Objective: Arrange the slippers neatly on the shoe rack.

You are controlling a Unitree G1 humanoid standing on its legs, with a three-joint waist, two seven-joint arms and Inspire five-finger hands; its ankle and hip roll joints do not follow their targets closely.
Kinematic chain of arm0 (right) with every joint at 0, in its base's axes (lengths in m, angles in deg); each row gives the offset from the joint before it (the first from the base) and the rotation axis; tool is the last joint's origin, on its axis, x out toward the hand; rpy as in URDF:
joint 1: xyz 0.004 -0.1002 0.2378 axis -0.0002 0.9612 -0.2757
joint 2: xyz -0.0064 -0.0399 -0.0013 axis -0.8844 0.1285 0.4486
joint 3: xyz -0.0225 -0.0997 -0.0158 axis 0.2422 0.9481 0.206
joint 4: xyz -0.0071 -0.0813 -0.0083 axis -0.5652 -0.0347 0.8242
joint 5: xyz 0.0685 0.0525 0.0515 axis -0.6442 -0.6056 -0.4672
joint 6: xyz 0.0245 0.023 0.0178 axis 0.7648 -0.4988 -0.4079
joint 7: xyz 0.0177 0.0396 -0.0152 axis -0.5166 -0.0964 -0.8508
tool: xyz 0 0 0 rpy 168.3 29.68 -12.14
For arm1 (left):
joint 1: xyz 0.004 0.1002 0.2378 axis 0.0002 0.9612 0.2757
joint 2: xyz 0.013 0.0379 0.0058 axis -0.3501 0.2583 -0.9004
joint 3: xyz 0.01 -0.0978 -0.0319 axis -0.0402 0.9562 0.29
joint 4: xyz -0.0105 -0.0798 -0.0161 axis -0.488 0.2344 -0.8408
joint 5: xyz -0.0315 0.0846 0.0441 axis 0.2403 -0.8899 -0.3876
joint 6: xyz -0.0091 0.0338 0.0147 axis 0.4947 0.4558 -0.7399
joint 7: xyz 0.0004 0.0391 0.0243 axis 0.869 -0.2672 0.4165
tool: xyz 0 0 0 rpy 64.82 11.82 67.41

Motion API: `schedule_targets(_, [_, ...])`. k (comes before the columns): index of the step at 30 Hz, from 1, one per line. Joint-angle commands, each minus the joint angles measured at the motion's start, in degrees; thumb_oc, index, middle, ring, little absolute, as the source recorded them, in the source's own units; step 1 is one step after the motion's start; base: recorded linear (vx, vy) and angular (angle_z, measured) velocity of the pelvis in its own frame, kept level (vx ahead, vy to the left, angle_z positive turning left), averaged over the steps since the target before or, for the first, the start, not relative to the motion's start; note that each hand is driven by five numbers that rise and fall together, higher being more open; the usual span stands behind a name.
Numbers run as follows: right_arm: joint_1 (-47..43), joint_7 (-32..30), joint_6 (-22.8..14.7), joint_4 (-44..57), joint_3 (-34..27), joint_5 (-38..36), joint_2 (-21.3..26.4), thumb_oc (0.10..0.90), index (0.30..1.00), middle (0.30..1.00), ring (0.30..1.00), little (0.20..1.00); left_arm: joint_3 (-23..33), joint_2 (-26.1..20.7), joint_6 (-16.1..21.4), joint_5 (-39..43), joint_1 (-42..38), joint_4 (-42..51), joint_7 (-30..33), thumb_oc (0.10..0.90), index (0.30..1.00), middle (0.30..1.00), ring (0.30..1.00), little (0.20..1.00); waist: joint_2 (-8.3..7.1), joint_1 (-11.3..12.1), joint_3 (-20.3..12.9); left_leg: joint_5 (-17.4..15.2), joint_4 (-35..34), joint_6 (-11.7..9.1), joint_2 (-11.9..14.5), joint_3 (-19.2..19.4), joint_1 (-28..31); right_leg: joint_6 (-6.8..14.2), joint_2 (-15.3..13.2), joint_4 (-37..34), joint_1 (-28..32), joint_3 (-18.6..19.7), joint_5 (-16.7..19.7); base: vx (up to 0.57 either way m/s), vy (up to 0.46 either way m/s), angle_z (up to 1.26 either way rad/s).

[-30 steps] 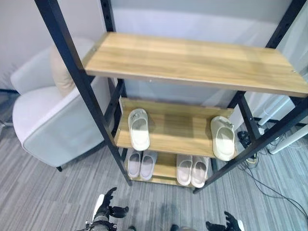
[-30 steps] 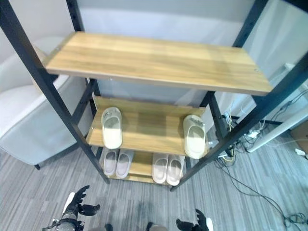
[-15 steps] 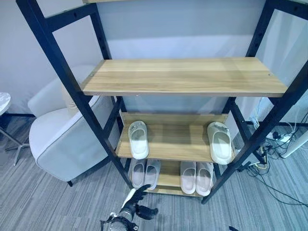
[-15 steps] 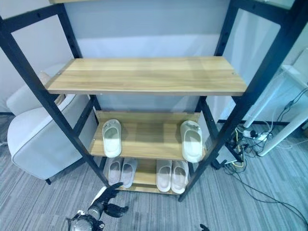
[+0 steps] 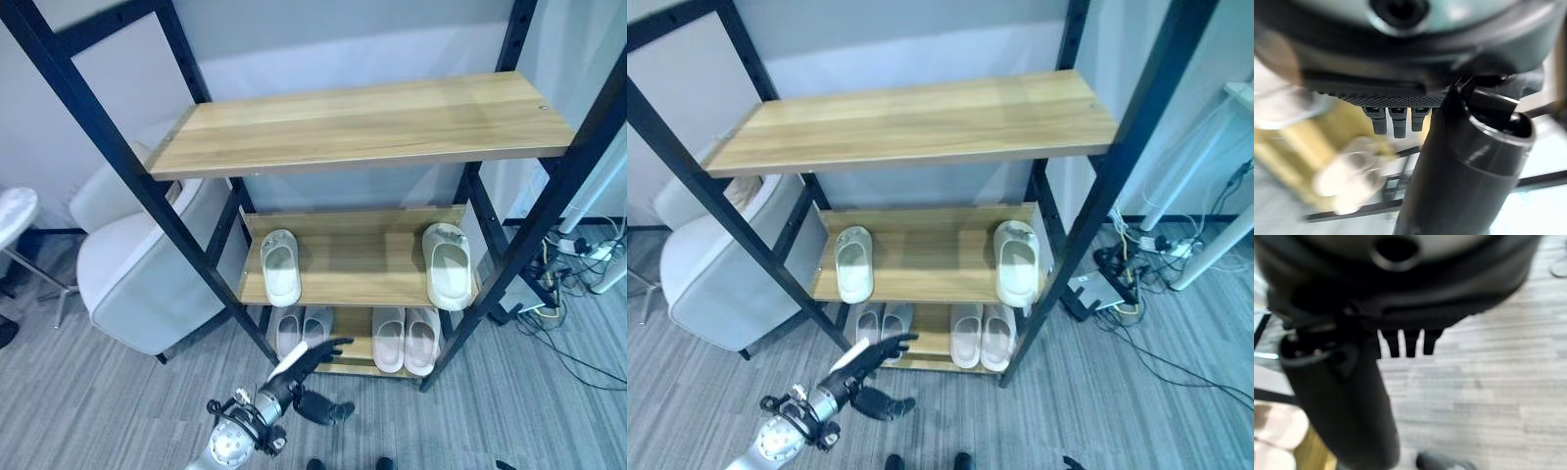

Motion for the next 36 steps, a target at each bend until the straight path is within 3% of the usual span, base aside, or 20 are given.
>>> schedule_targets(1, [-2.25,-0.12,-1.22,0.15,1.73,0.25,0.70,0.800,0.900,0.900,0.900,0.900,2.00,1.48,8.62,1.68,-10.03,4.90,4.01,0.800,0.900,0.900,0.900,0.900,-2.30,-1.01,-2.87,-2.62,4.23,0.00,-2.74,-0.33,-3.73,3.93,0.04,3.15,2.34,1.37,-6.69,0.11,0.083,-0.30])
schedule_targets(6, [-2.49,-0.35,-0.96,0.16,2.49,0.85,-0.45,0.800,0.900,0.900,0.900,0.900,1.64,2.56,9.27,-4.40,-16.08,2.52,10.04,0.800,0.900,0.900,0.900,0.900,-2.15,-1.48,-2.62,-3.04,3.00,0.94,-2.59,1.01,-3.04,4.24,-0.26,4.61,1.71,3.03,-7.33,0.09,0.101,-0.28])
schedule_targets(9, [-2.38,-0.46,-0.77,0.07,1.94,0.72,-1.67,0.800,0.900,0.900,0.900,0.900,3.35,1.51,9.21,-11.46,-19.53,1.36,14.55,0.800,0.900,0.900,0.900,0.900,-1.75,-1.90,-1.76,-3.52,2.82,2.06,-2.43,1.98,-3.68,5.87,-0.67,13.71,-3.14,3.74,-8.77,0.06,0.119,-0.34])
schedule_targets(11, [-2.24,-0.55,-0.81,0.03,1.40,0.28,-2.03,0.800,0.900,0.900,0.900,0.900,3.71,1.11,9.15,-13.70,-20.84,0.96,15.87,0.800,0.900,0.900,0.900,0.900,-1.61,-2.36,-1.51,-3.67,3.15,2.11,-2.42,1.66,-3.96,6.48,-0.91,15.96,-4.79,4.73,-8.58,0.05,0.045,-0.17])
schedule_targets(12, [-1.77,-0.50,-0.81,-0.39,0.72,-0.63,-2.55,0.800,0.900,0.900,0.900,0.900,4.68,0.21,8.91,-17.67,-23.02,0.09,17.35,0.800,0.900,0.900,0.900,0.900,-0.96,-3.21,-1.21,-3.64,2.75,2.06,-2.26,0.93,-3.66,6.64,-1.35,15.52,-6.00,6.88,-8.05,0.06,0.012,-0.05])
schedule_targets(16, [-1.58,-0.22,-0.63,-1.07,0.76,-0.15,-2.74,0.800,0.900,0.900,0.900,0.900,5.83,-0.33,8.23,-23.06,-25.15,-2.19,19.75,0.800,0.900,0.900,0.900,0.900,-0.40,-4.05,-0.90,-3.72,1.67,1.47,-1.32,0.64,-3.01,6.92,-2.88,12.40,-7.77,7.25,-6.33,0.07,-0.075,-0.04])
schedule_targets(22, [1.68,0.33,-0.39,-2.27,1.58,2.92,-1.72,0.800,0.900,0.900,0.900,0.900,8.60,-2.80,6.34,-34.23,-25.63,-6.16,25.35,0.800,0.900,0.900,0.900,0.900,-2.25,-4.39,-3.91,-3.44,-1.94,0.33,-1.08,-0.09,0.79,6.25,-2.44,5.44,-3.41,6.13,-4.06,0.17,-0.112,0.12])
schedule_targets(36, [2.83,-1.93,-0.79,-3.59,-0.02,3.31,1.61,0.800,0.900,0.900,0.900,0.900,9.22,-4.03,0.81,-42.67,-30.82,-15.75,33.14,0.800,0.900,0.900,0.900,0.900,-2.13,-5.00,-5.54,-1.87,-2.54,-0.90,-1.02,-2.09,-2.66,6.67,-2.18,-1.30,-1.27,2.80,-2.61,0.04,-0.025,0.11])
